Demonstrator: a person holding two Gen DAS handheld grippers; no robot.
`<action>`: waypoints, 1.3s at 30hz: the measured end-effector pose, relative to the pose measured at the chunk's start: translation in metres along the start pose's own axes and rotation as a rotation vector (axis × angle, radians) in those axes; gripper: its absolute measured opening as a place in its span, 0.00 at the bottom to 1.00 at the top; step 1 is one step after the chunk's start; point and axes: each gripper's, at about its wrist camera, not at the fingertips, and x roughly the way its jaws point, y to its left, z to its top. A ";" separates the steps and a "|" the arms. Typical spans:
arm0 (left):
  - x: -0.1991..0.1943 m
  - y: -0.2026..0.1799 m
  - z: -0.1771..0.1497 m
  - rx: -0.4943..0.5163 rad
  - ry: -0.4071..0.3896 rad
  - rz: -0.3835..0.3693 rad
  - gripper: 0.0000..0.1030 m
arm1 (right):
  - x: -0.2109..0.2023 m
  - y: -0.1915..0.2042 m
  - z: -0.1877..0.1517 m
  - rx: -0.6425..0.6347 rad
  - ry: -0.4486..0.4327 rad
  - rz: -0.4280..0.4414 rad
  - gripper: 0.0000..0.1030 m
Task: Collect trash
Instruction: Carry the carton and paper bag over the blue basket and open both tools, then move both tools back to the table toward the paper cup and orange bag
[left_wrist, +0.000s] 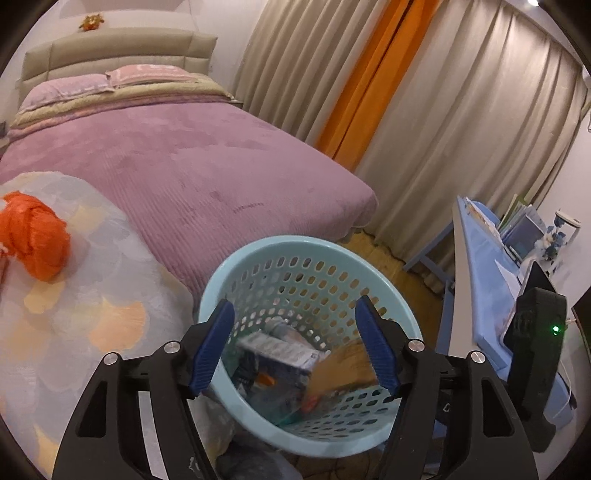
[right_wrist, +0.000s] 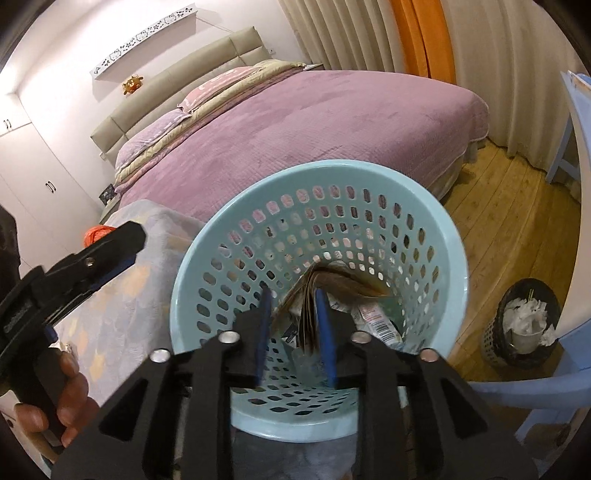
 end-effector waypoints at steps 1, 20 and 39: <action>-0.005 0.002 -0.001 -0.004 -0.006 -0.001 0.65 | -0.001 0.001 0.000 0.001 -0.003 0.004 0.36; -0.112 0.051 -0.024 -0.079 -0.147 0.067 0.65 | -0.017 0.066 -0.013 -0.143 -0.042 0.088 0.42; -0.243 0.186 -0.089 -0.260 -0.242 0.422 0.81 | 0.012 0.179 -0.040 -0.337 0.029 0.198 0.42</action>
